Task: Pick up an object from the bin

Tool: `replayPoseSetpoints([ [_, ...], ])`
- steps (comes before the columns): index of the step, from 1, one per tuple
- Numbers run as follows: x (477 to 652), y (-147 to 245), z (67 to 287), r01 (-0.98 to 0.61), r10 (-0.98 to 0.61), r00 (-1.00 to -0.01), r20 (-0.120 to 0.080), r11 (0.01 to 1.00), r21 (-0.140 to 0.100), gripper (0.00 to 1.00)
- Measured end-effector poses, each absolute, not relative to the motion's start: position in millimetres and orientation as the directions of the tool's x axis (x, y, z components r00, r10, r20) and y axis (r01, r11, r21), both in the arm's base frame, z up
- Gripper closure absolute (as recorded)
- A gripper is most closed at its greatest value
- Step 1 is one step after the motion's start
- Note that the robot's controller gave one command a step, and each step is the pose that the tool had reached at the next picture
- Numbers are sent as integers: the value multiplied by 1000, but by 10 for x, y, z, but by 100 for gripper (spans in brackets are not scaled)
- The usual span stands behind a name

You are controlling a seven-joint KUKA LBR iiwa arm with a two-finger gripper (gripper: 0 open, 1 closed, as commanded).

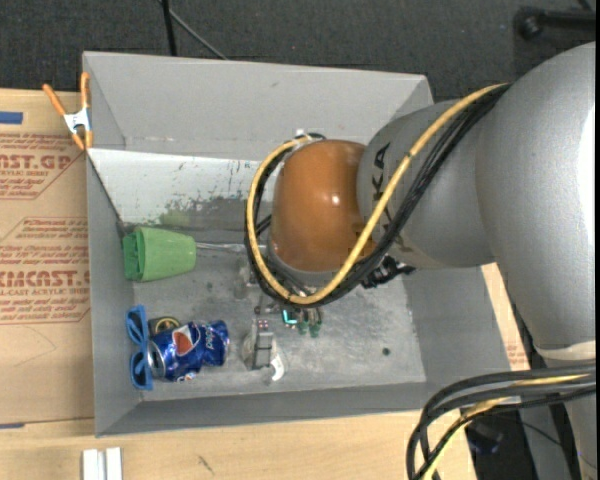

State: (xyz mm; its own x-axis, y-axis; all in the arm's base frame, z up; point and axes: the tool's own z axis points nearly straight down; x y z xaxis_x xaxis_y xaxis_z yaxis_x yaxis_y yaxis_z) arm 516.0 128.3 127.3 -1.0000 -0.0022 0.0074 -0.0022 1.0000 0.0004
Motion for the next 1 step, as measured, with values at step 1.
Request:
replayPoseSetpoints([
  [1, 5031, 2068, 682, -255, -255, -967, 3, 967, 2, 0],
])
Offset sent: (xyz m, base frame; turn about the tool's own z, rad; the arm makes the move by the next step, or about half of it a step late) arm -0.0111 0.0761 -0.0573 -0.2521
